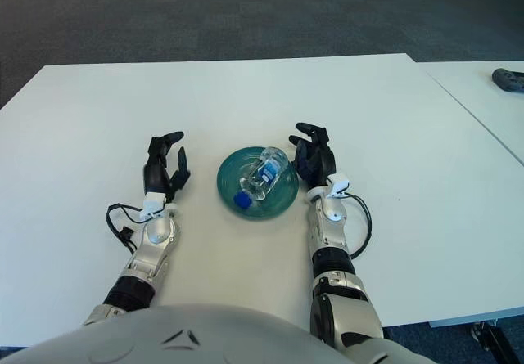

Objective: Put the bottle into the plate.

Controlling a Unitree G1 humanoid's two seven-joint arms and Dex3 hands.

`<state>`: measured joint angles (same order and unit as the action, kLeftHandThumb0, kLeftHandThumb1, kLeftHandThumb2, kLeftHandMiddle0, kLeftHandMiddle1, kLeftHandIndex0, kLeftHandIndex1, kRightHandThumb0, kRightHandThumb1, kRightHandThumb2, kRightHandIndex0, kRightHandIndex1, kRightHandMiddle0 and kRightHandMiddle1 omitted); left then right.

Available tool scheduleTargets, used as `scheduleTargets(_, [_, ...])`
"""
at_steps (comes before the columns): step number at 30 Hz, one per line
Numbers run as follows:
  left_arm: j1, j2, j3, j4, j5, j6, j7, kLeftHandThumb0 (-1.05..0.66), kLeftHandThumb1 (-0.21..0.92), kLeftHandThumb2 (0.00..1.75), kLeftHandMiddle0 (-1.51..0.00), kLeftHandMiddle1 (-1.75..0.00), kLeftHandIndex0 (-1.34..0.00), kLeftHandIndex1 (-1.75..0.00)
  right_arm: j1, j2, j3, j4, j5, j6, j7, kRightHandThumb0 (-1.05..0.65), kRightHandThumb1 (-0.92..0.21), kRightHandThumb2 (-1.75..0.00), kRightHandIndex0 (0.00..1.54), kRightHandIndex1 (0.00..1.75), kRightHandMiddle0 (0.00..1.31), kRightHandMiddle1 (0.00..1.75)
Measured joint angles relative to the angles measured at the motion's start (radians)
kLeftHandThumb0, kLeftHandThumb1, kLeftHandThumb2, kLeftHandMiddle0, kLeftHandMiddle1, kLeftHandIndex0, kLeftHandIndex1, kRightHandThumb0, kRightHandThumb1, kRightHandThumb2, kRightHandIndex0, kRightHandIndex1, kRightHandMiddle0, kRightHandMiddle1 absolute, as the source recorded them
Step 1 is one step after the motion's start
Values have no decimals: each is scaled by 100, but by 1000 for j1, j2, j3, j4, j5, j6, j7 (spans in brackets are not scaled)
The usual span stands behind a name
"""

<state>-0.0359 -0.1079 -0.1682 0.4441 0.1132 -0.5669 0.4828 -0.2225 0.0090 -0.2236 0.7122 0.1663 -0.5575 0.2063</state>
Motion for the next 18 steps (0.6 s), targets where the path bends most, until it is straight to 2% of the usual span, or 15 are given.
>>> scheduleTargets(12, [-34,0,11,57,-85,-32,-123,-51,76,86,-65,-91,-49,-117,9,-1,6,-13,0,5,1,-55,-81,-81,63,115,3,129])
scheduleTargets(18, [-45,3,17,82,-159,-29,-301,-49,71,88,-65,-88,-48,-114,14,-3,12,-22,0,6,5,-57,-84,-76,62,121,3,131])
